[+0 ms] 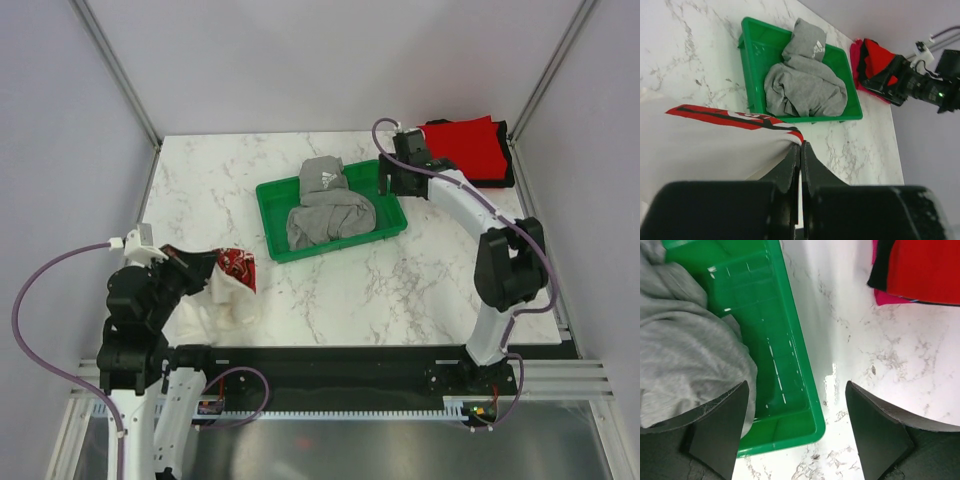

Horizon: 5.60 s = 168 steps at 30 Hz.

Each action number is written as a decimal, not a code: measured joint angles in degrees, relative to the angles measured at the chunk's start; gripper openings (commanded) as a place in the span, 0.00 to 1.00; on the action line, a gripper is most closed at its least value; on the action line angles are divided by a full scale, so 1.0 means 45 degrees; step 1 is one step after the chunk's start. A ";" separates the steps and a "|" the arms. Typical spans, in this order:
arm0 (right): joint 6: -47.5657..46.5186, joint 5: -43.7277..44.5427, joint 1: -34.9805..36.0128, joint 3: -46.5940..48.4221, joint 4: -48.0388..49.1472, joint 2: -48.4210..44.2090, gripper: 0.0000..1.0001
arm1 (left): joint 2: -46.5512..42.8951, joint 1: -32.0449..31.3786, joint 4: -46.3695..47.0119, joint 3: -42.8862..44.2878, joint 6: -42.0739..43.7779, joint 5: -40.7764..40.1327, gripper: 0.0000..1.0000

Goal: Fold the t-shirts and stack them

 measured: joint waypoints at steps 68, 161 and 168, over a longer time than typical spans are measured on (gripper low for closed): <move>0.4002 -0.3084 0.0884 -0.4430 0.4226 -1.0297 0.98 | 1.4659 -0.2822 0.1117 2.0677 -0.0733 0.6960 0.20; 0.8796 0.1904 0.1885 -0.9258 -0.0699 -1.1924 0.00 | 0.5047 -0.3128 0.0136 -0.1175 0.2535 0.2477 0.69; 0.8636 0.1608 0.1715 -0.9719 -0.0685 -1.1667 0.00 | 0.9306 -0.4099 0.1753 -0.1171 0.1661 0.0432 0.63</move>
